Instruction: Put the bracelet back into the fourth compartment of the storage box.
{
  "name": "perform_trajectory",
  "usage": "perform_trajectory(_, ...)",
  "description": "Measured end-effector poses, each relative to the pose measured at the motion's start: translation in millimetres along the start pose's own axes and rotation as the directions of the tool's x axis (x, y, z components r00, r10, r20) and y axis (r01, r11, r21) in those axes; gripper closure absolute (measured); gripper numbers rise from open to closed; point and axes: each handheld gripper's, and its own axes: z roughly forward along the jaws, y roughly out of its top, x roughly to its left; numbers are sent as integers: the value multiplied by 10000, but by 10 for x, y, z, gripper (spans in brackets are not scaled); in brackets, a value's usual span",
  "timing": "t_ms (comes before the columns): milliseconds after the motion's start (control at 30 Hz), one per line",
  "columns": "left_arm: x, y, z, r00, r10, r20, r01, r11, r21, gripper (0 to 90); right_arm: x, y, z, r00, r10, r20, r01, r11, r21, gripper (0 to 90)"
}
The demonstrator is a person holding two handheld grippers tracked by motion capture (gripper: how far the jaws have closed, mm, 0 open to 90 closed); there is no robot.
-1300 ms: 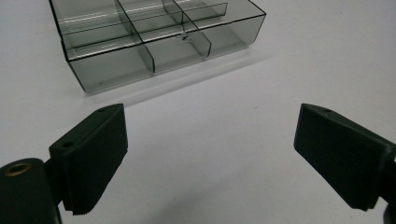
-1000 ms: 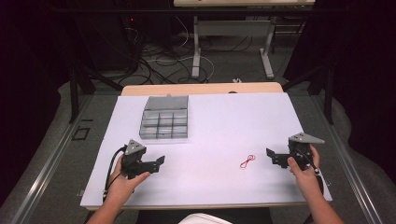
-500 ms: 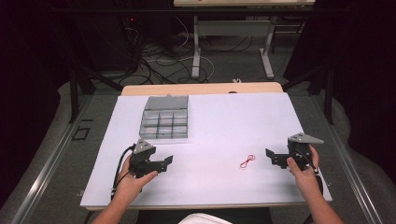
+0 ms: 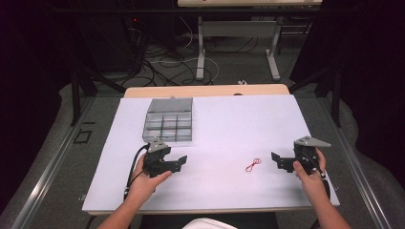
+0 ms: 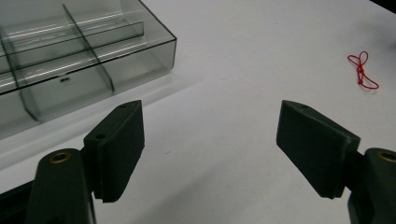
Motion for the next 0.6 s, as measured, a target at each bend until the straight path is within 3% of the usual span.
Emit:
perform_trajectory(33, -26, 33, 26, 9997, 250, 1, -250, 9997, -11, 248, 1, 1, -6, 10000, 1, 12, -1, 10000, -3, 0)
perform_trajectory(200, -92, 109, 94, 9991, 374, 213, -374, 9993, -17, 264, -3, 0, -9, 10000, 3, -41, -3, 10000, -1, 0)
perform_trajectory(600, -285, 305, 291, 9979, 216, 615, -205, 9996, -180, 274, -2, -1, -11, 10000, 47, -25, -47, 10000, -14, 0)
